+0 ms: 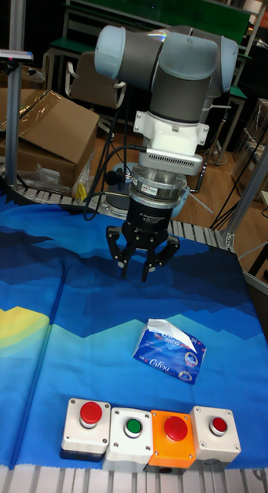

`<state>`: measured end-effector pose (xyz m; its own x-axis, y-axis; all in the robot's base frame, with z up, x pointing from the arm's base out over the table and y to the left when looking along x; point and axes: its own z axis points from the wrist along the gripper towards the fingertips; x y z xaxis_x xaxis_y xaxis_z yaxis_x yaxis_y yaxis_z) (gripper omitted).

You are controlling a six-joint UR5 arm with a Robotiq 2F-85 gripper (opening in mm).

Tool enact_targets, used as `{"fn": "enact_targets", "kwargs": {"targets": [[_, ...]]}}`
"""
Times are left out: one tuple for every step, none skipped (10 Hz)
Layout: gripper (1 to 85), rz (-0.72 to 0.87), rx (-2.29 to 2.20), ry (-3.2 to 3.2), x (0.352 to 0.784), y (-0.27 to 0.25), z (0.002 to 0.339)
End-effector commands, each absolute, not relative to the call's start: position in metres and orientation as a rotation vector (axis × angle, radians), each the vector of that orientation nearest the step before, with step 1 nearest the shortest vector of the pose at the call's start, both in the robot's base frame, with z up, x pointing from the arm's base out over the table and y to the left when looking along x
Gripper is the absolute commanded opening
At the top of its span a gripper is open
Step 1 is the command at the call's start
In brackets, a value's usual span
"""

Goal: Press the button horizontally

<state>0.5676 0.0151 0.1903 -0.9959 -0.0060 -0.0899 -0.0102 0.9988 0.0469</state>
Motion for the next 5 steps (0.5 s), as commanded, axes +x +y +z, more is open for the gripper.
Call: {"fn": "enact_targets", "kwargs": {"targets": [[1.0, 0.102, -0.015, 3.013, 0.577, 0.021, 0.193], [1.0, 0.102, -0.013, 3.014, 0.577, 0.021, 0.193], [1.0, 0.092, -0.036, 3.02, 0.574, 0.019, 0.192], [1.0, 0.055, -0.12, 3.028, 0.569, 0.012, 0.189], [1.0, -0.015, -0.269, 3.011, 0.568, 0.0, 0.187]]}}
